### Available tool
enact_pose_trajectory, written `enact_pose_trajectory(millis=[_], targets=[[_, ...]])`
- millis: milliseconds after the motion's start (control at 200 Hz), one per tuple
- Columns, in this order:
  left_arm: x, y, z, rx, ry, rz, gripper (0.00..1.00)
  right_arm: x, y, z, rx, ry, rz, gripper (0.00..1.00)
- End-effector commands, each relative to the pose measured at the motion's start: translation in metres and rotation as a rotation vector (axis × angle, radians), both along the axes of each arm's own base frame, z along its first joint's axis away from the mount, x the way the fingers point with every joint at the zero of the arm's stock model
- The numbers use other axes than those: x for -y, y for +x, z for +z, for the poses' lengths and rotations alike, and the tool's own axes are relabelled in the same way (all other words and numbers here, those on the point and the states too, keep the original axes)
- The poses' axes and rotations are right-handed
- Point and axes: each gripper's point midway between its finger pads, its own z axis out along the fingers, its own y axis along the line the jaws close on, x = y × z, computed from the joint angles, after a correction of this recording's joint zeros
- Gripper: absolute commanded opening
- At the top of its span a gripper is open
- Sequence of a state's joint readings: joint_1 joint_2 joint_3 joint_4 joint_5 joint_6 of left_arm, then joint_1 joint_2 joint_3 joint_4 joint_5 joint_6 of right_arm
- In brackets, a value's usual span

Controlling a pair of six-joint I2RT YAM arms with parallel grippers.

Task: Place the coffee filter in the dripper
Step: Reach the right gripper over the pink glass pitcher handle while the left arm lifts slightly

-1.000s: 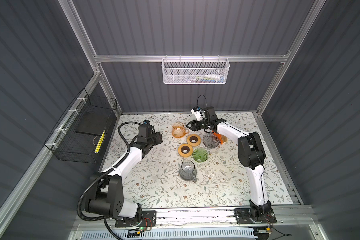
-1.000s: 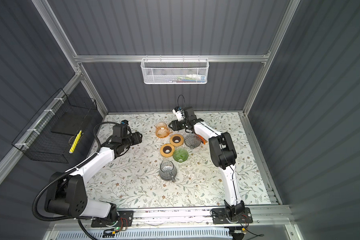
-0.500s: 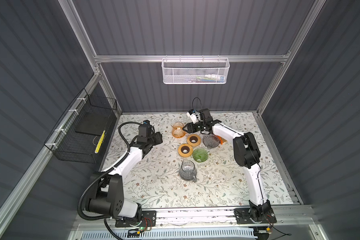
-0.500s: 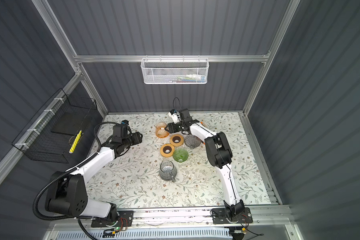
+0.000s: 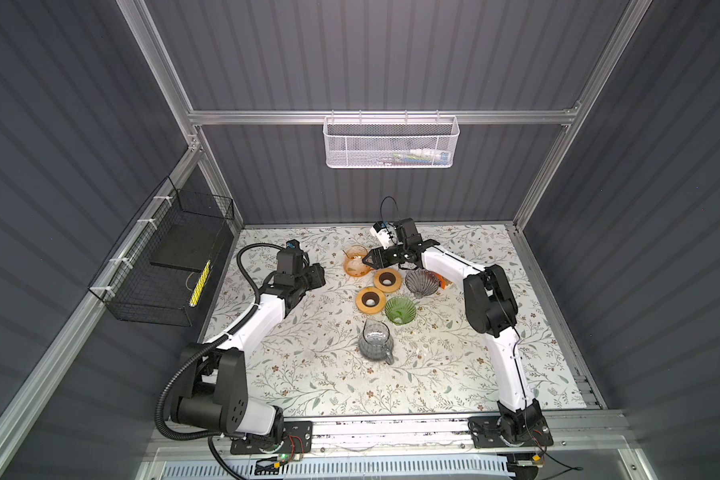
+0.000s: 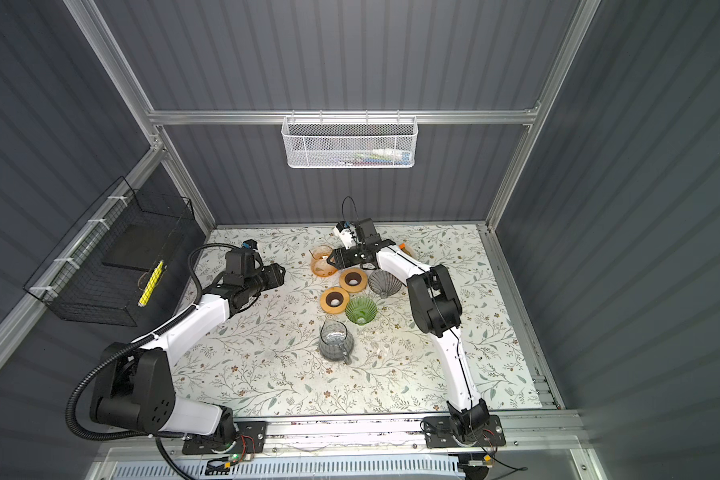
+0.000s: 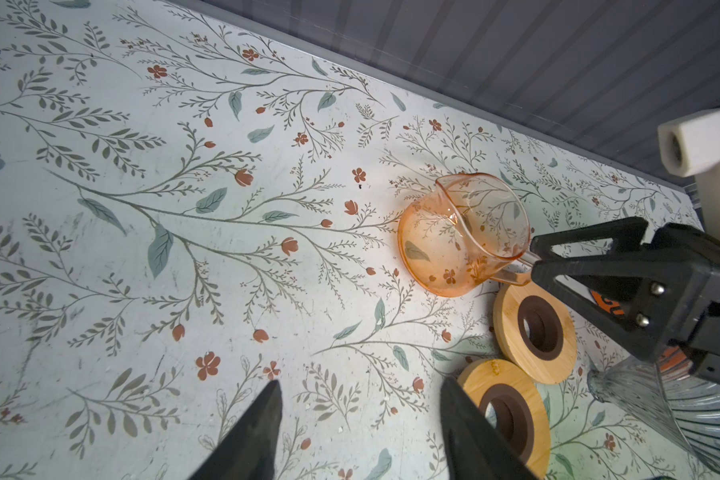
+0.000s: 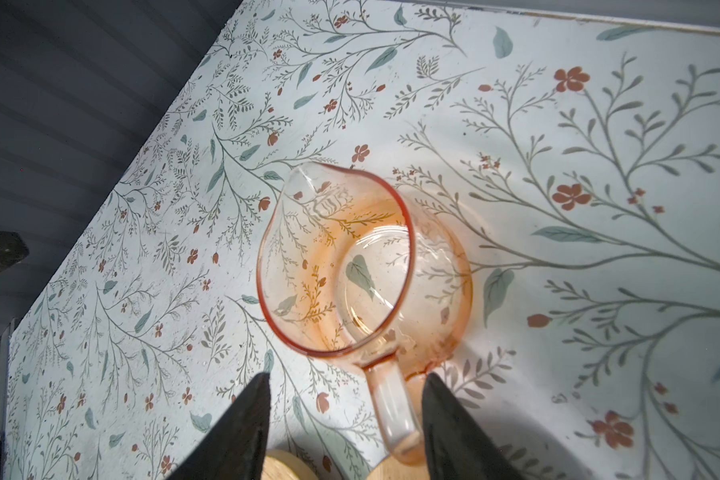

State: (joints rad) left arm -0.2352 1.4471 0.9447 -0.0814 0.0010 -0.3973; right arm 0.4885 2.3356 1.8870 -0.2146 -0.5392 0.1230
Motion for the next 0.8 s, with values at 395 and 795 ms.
enact_pose_trajectory(millis=[395,795], targets=[[0.000,-0.007,0.000,0.013,0.000,-0.010,0.61,-0.013,-0.026,-0.010,0.052,-0.193,0.009,0.52],[0.000,-0.008,0.000,0.014,-0.001,-0.009,0.61,0.003,-0.020,-0.012,0.096,-0.310,-0.065,0.44]])
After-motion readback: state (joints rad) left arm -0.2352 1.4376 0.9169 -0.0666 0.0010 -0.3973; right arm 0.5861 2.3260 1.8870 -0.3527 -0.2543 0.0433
